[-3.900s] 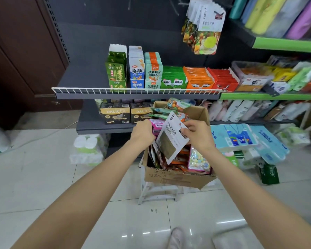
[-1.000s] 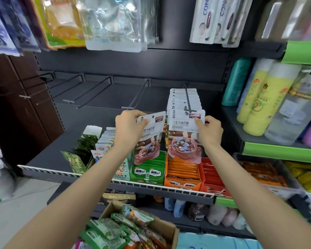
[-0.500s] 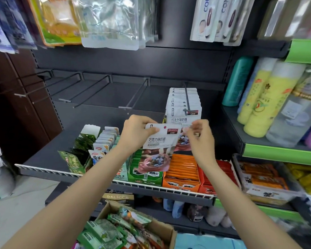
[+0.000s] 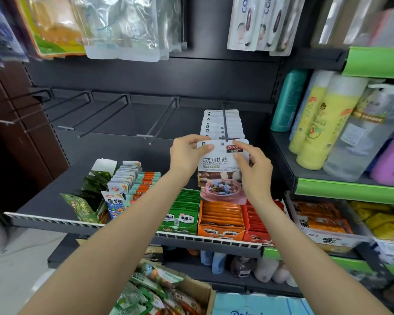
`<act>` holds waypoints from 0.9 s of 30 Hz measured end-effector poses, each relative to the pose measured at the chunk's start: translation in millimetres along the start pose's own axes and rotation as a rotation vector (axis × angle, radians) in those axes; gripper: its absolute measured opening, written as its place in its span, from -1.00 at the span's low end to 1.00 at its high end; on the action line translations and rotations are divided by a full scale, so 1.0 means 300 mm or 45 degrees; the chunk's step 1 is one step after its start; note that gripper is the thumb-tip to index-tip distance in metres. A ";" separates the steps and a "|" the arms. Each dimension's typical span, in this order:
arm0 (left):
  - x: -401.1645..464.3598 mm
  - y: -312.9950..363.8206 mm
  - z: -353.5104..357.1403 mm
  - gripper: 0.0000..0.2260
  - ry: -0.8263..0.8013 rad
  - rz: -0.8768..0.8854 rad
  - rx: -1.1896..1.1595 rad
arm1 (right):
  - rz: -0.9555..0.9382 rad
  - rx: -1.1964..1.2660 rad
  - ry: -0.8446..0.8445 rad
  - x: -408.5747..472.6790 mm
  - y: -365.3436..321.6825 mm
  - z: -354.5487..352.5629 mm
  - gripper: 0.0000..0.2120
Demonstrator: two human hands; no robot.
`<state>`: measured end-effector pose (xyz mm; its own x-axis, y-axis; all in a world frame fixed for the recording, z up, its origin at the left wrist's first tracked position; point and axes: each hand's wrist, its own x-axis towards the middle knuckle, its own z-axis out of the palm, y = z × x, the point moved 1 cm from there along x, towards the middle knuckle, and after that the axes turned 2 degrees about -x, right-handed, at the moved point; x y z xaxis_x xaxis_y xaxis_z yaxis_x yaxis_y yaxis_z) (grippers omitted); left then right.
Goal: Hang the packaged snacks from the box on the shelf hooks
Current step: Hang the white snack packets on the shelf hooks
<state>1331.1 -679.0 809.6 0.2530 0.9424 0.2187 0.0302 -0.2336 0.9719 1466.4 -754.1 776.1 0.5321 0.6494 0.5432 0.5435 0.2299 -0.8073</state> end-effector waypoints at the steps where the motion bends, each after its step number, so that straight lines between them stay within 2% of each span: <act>1: 0.005 -0.004 0.002 -0.85 0.009 -0.002 -0.003 | -0.007 -0.010 0.001 0.004 -0.003 0.000 -0.73; 5: 0.021 -0.022 0.010 -0.85 0.037 -0.026 0.019 | 0.047 -0.015 -0.022 0.006 0.005 0.009 -0.71; 9: 0.038 -0.024 0.026 -0.84 0.050 0.014 0.065 | 0.072 0.008 0.042 0.013 0.005 0.007 -0.70; 13: 0.047 -0.028 0.036 -0.77 0.099 0.064 0.210 | 0.093 -0.024 0.031 0.022 0.012 0.015 -0.71; 17: 0.037 -0.062 0.034 -0.74 0.187 0.260 0.521 | 0.047 -0.153 0.027 0.035 0.025 0.029 -0.68; 19: 0.030 -0.076 0.039 -0.71 0.187 0.304 0.568 | 0.014 -0.219 0.013 0.041 0.034 0.040 -0.64; 27: 0.058 -0.055 0.064 -0.67 0.158 0.266 0.676 | -0.051 -0.530 -0.035 0.060 0.042 0.100 -0.45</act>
<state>1353.6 -663.4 795.6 0.1918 0.8769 0.4407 0.4807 -0.4754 0.7368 1463.2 -717.7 768.7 0.4904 0.6666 0.5614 0.7826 -0.0533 -0.6203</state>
